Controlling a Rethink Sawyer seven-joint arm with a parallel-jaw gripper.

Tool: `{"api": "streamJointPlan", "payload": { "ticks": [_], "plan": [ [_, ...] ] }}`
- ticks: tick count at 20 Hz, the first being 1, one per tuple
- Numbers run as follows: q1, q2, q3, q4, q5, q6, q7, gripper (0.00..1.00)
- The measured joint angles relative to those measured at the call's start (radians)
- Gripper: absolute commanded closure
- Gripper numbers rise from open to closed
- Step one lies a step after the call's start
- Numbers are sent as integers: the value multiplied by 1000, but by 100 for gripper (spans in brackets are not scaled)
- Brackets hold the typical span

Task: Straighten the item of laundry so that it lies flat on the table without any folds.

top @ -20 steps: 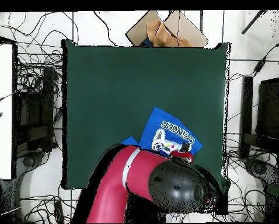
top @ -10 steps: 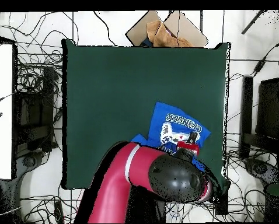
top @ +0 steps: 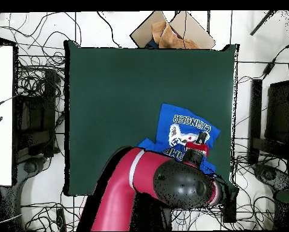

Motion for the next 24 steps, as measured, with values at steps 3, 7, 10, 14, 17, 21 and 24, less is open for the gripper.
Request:
{"api": "streamJointPlan", "payload": {
  "ticks": [3,7,10,14,17,21,24],
  "plan": [
    [3,-9,0,-3,0,25,0,100],
    [15,-75,5,-11,-61,197,0,100],
    [13,-160,29,-14,-135,406,0,100],
    [-10,-290,84,-8,-225,733,0,100],
    [-67,-440,164,9,-287,1098,0,100],
    [-135,-575,246,32,-321,1359,0,100],
    [-168,-637,291,42,-334,1419,0,100]
  ]
}}
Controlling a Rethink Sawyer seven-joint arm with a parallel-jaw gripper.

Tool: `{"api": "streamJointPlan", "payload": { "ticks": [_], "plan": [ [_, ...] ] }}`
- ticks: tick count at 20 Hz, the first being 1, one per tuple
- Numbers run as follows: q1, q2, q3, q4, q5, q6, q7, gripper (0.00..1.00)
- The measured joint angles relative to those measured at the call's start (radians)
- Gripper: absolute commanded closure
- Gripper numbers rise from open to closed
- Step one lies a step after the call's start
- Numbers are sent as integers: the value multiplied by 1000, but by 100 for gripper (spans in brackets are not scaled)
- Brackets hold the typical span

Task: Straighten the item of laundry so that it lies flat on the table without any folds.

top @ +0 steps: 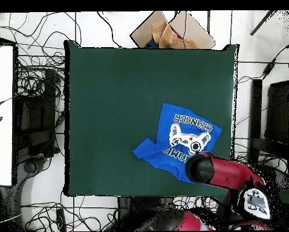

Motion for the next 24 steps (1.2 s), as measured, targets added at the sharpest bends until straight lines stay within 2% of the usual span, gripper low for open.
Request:
{"api": "streamJointPlan", "payload": {
  "ticks": [4,9,12,16,19,24],
  "plan": [
    [-40,-88,88,17,-4,-1,0,100],
    [-35,-121,154,19,22,0,0,100],
    [-21,-121,207,19,83,0,0,100],
    [24,-112,249,22,160,0,0,100],
    [55,-108,253,23,184,-6,0,100],
    [138,-71,240,23,220,-88,0,100]
  ]
}}
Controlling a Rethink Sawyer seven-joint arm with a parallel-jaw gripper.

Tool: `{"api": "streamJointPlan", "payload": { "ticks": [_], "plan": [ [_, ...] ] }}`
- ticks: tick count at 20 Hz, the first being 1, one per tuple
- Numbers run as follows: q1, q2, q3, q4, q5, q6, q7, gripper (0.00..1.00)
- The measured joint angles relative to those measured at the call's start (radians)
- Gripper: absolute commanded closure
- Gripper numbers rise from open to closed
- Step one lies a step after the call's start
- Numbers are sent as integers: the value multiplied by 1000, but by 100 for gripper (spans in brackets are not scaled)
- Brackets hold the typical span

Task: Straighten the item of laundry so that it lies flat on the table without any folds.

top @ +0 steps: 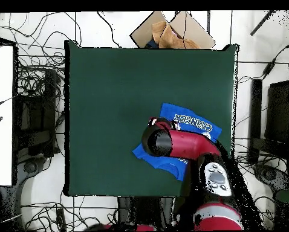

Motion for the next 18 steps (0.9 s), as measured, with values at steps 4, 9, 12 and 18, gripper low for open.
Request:
{"api": "streamJointPlan", "payload": {
  "ticks": [4,9,12,18],
  "plan": [
    [133,77,-89,0,67,-156,10,100],
    [246,156,-168,0,160,-306,13,100],
    [276,193,-198,0,211,-360,13,100],
    [285,235,-241,0,276,-391,13,100]
  ]
}}
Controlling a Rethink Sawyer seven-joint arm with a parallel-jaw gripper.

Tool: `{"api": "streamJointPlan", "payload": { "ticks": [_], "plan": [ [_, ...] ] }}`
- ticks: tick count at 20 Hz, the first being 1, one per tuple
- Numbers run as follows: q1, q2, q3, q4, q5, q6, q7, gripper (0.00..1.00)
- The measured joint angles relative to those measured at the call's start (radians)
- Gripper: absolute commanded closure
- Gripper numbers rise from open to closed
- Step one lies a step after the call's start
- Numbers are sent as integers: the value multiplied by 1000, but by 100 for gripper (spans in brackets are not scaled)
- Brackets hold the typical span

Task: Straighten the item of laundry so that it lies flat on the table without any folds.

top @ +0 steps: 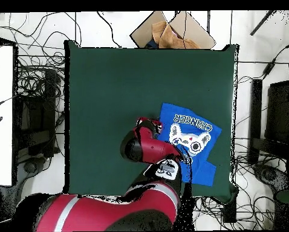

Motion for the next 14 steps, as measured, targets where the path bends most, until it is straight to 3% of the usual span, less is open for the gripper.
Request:
{"api": "streamJointPlan", "payload": {
  "ticks": [5,10,14],
  "plan": [
    [-8,-34,-11,12,9,34,0,100],
    [12,-113,-27,-12,41,260,0,100],
    [49,-138,-59,-46,64,346,0,100]
  ]
}}
